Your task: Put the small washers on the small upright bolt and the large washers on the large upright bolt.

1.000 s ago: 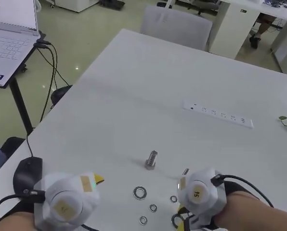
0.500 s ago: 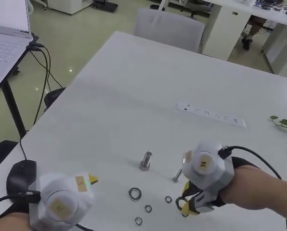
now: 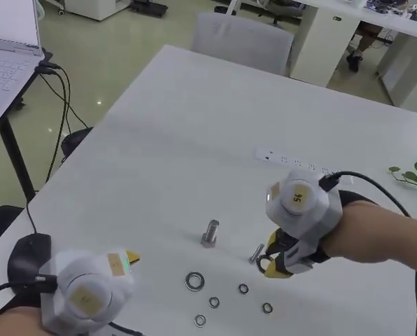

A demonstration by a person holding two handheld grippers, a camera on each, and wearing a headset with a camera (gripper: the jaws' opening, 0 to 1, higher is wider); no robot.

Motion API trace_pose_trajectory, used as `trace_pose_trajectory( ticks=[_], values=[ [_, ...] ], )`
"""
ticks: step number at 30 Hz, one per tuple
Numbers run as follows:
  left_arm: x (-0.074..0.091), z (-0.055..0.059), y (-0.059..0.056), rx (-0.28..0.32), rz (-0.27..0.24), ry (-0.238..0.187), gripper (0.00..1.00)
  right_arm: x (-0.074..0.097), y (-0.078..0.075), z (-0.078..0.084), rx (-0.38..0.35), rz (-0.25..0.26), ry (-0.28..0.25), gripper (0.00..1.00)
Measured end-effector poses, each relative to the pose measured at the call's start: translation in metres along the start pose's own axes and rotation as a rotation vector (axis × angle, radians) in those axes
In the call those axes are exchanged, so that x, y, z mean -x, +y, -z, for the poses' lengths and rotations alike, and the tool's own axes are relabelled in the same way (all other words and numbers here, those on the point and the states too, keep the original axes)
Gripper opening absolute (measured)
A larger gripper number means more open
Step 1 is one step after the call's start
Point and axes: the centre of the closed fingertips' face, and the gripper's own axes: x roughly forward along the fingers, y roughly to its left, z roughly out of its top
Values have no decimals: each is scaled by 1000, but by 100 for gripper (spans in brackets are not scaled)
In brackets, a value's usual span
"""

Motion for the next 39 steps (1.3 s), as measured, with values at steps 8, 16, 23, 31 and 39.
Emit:
trace_pose_trajectory(
  ticks=[8,16,23,31,39],
  values=[
    [-3,1,-3,5,14,4,83,1,-19,-13,3,12,14,21],
    [-6,-2,-2,13,21,-3,83,-3,-41,-35,-11,25,-12,21],
    [-5,-9,2,42,16,-29,83,-16,-52,-44,-8,17,-1,22],
    [-5,-13,9,59,-11,-55,83,-25,-66,-51,-5,20,7,22],
    [-6,-14,9,49,-6,-54,83,-32,-73,-59,1,24,2,22]
  ],
)
